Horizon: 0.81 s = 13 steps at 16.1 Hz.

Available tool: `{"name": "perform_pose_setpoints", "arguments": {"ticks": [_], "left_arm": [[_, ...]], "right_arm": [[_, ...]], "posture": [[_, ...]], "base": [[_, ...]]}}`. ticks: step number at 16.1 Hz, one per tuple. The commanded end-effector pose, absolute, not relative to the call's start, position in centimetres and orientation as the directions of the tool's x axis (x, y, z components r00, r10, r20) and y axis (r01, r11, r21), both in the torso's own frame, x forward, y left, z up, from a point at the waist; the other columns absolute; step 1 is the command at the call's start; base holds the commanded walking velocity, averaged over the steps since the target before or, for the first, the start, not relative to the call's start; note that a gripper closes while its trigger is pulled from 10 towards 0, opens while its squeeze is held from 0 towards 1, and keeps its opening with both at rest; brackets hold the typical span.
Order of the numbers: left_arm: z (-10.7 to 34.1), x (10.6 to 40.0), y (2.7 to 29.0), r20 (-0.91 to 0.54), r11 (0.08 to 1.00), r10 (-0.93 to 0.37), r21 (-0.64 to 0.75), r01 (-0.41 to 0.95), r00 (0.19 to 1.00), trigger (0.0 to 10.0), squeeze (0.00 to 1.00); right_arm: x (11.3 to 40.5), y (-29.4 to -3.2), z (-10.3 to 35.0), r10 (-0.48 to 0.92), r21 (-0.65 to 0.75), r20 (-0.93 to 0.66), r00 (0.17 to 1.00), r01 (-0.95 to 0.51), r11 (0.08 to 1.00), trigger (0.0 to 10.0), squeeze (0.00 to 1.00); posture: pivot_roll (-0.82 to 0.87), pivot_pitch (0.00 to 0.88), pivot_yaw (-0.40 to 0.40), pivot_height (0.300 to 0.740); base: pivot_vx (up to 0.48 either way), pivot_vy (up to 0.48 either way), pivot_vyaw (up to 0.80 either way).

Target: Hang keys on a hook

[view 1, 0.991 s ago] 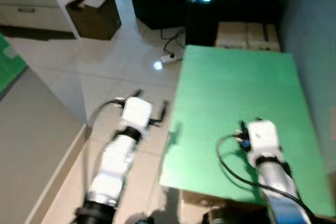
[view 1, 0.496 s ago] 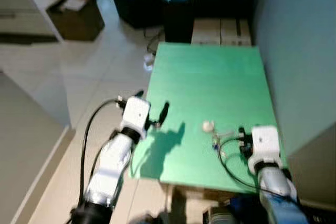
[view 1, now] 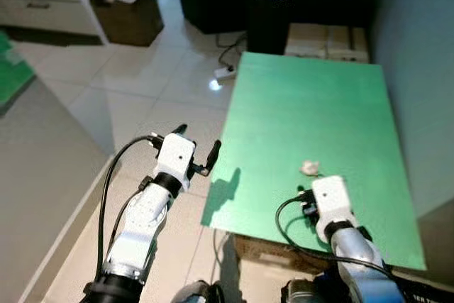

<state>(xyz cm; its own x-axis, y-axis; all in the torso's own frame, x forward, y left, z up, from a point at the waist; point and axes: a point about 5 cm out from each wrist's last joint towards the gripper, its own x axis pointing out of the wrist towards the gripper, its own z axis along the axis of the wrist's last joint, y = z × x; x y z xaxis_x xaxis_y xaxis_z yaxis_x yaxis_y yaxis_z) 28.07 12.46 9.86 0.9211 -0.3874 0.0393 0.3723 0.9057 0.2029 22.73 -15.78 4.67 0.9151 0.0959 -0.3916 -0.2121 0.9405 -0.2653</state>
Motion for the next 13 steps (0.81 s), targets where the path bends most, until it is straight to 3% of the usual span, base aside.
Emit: {"name": "perform_pose_setpoints", "arguments": {"ticks": [1, 3, 4, 8, 13], "left_arm": [[9.7, 27.8, 12.2, 0.034, 0.898, -0.401, 0.21, 0.386, 0.915, 10.0, 0.0], [9.8, 27.8, 12.1, 0.039, 0.901, -0.399, 0.204, 0.383, 0.916, 10.0, 0.0], [9.6, 27.6, 12.1, 0.034, 0.902, -0.396, 0.203, 0.382, 0.917, 10.0, 0.0], [7.8, 26.2, 13.1, -0.055, 0.888, -0.395, 0.232, 0.397, 0.917, 10.0, 0.0], [8.1, 24.7, 14.2, -0.059, 0.914, -0.344, 0.207, 0.348, 0.937, 10.0, 0.0]], "right_arm": [[22.9, -15.5, 3.9, 0.126, -0.274, -0.443, 0.888, -0.268, 0.924, 10.0, 0.0], [23.3, -15.7, 3.6, 0.103, -0.278, -0.46, 0.882, -0.253, 0.927, 10.0, 0.0], [24.0, -16.4, 3.3, 0.037, -0.284, -0.483, 0.875, -0.196, 0.939, 10.0, 1.0], [25.4, -17.2, 2.4, 0.016, -0.263, -0.539, 0.842, -0.187, 0.946, 10.0, 1.0], [25.7, -18.0, 1.5, -0.009, -0.3, -0.598, 0.801, -0.214, 0.93, 10.0, 1.0]], "posture": [[-0.18, 0.142, 0.105, 0.74], [-0.18, 0.14, 0.092, 0.74], [-0.17, 0.14, 0.086, 0.74], [-0.16, 0.145, 0.042, 0.74], [-0.11, 0.156, -0.035, 0.74]], "base": [[0.0, 0.0, 0.0], [0.0, 0.0, 0.0], [0.0, 0.0, 0.0], [0.0, 0.0, 0.0], [0.0, 0.0, 0.0]]}}
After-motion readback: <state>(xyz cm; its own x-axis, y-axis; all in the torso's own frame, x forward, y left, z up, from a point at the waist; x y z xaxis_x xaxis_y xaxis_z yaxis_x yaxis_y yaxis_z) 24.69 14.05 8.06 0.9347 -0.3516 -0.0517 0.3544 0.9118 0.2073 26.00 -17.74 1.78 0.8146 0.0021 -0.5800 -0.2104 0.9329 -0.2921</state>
